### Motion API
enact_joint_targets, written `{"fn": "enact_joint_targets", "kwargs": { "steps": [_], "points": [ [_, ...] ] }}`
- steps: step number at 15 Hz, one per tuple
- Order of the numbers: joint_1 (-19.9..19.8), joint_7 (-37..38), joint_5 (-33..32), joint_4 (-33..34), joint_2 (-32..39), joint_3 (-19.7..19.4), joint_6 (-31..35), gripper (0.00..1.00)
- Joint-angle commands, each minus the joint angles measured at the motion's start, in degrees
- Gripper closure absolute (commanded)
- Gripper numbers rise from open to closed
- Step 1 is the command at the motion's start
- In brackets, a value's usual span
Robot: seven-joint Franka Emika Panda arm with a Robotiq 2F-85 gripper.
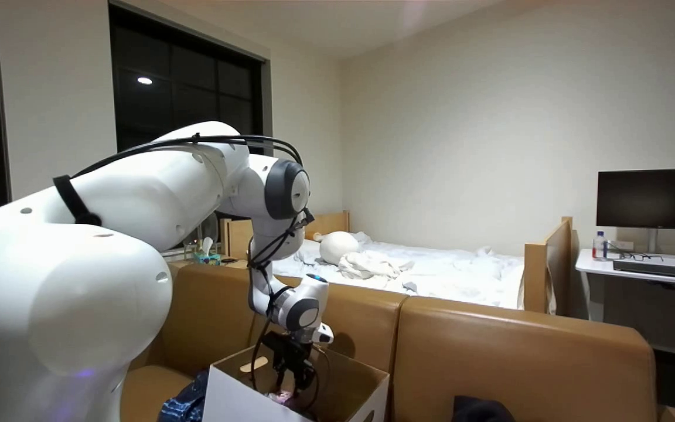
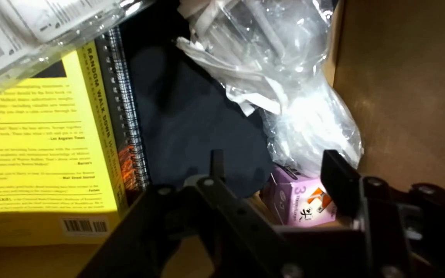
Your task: Take the umbrella and the jacket out of the box
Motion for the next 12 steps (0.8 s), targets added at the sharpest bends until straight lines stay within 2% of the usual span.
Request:
{"fn": "enact_joint_targets", "kwargs": {
  "steps": [1,4,10,12],
  "points": [
    [-0.4,2.3,-2.2,5.0,4.9,0.1,-5.4,0.03],
    [-1.3,1.2,-1.6,7.9,8.1,1.0,-8.5,0.00],
    [-1.0,1.1,-1.7,11.2,10.3,1.3,-8.8,0.00],
    [-1.0,-0.2,-2.6,15.5,12.6,2.2,-14.5,0.00]
  ]
}}
